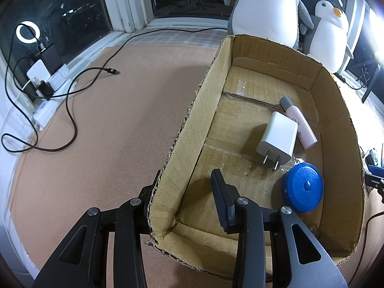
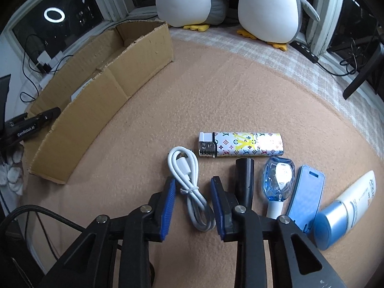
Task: Organize rigid objects
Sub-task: 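Close the right gripper on the white USB cable, then carry the white cable into the box and open the right gripper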
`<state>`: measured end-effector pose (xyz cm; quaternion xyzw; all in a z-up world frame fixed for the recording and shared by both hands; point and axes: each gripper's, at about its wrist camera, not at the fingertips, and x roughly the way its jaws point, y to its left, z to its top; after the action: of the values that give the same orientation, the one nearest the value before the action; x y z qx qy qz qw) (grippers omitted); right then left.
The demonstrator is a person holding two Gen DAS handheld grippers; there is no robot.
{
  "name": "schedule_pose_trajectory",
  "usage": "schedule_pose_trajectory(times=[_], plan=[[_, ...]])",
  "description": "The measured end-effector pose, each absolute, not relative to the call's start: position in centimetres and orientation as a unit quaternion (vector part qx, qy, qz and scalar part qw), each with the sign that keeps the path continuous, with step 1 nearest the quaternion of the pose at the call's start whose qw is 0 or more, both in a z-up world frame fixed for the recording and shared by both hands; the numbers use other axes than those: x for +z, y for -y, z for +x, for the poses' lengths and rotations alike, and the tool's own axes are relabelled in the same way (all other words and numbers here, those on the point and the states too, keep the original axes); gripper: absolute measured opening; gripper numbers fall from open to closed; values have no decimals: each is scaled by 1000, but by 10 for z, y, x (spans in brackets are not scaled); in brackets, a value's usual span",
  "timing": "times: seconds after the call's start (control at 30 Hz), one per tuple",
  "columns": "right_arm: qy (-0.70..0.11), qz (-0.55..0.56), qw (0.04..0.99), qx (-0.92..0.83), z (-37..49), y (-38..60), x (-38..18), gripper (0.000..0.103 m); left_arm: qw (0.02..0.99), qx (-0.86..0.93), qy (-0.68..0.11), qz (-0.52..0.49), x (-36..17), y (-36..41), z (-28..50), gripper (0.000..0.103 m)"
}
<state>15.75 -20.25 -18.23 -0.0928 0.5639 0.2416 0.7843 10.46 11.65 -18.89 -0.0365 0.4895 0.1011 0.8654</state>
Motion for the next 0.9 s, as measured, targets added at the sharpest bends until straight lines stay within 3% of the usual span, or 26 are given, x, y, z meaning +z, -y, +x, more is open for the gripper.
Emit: schedule_pose_trajectory(times=[0.17, 0.47, 0.9], plan=[[-565, -99, 783, 242, 155, 200, -181, 15, 865, 101, -489, -36, -189, -116, 105, 37], [-555, -77, 792, 242, 144, 198, -166, 14, 865, 101, -489, -36, -189, -116, 105, 37], [-496, -23, 824, 273, 158, 157, -100, 14, 866, 101, -489, -38, -190, -116, 105, 36]])
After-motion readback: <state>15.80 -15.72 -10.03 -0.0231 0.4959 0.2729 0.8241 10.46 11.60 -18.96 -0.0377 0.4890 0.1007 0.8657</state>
